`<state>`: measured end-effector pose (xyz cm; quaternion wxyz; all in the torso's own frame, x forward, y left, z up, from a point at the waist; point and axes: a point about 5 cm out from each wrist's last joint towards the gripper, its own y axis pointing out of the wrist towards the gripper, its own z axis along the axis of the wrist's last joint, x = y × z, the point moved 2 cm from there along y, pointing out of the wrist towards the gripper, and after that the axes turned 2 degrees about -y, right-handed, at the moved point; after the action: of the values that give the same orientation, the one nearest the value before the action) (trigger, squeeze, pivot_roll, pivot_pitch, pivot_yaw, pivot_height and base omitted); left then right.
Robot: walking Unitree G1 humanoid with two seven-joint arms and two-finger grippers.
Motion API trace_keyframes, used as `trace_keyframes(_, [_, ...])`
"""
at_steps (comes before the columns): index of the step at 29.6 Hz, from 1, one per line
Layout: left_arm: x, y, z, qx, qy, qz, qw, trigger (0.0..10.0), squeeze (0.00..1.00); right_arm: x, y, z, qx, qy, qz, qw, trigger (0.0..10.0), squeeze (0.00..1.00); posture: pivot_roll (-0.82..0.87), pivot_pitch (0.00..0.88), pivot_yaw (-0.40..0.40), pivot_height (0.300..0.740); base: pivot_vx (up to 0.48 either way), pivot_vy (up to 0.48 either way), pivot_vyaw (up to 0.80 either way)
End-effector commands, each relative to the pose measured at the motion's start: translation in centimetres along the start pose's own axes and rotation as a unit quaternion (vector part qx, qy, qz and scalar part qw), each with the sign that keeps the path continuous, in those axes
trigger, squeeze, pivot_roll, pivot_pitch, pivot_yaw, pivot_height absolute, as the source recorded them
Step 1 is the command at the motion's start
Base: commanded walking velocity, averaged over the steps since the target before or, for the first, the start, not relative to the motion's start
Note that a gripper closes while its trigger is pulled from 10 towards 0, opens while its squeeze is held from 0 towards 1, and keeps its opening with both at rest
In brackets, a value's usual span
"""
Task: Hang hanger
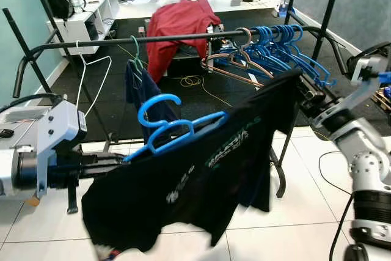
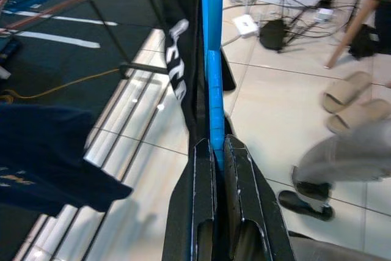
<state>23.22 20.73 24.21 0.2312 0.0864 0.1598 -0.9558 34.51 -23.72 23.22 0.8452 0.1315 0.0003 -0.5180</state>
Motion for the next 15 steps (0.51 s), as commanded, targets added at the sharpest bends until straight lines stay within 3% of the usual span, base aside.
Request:
trace_keyframes(1, [-0.4,0.0,0.0,0.002,0.006,0.011,1.0,10.0,0.0,-0.6,-0.1,-1.9,-0.04,0.003,0.007,0.999,10.0,0.0,-0.07,0.0,0.012,0.74,0.0,0.0,0.0])
trace_keyframes(2, [-0.4,0.0,0.0,0.002,0.006,0.011,1.0,10.0,0.0,-0.6,-0.1,-1.9,-0.04,0.003,0.007,0.999,10.0,0.0,-0.07,0.0,0.012,0.74,0.0,0.0,0.0])
trace_keyframes(3, [-0.6,-0.1,0.2,0.002,0.012,0.014,1.0,10.0,0.0,-0.9,-0.2,-1.9,-0.039,0.01,0.019,0.999,10.0,0.54,-0.07,0.0,0.014,0.74,0.0,0.0,0.0])
trace_keyframes(5, [-0.7,-0.2,0.2,0.001,0.016,0.017,1.0,10.0,0.0,-1.2,-0.3,-1.9,-0.036,0.013,0.028,0.999,10.0,0.54,-0.07,0.0,0.014,0.74,0.0,0.0,0.0])
trace_keyframes(6, [-0.9,-0.6,0.3,0.0,0.024,0.024,0.999,10.0,0.0,-1.7,-0.6,-2.0,-0.043,0.009,0.052,0.998,10.0,1.0,-0.07,0.0,0.016,0.74,0.0,0.0,0.0])
trace_keyframes(15, [-2.4,-2.4,1.6,0.003,0.061,0.059,0.996,10.0,0.0,-1.9,-2.4,-2.4,-0.096,-0.034,0.106,0.989,10.0,1.0,-0.07,0.0,0.016,0.74,0.0,0.0,0.0])
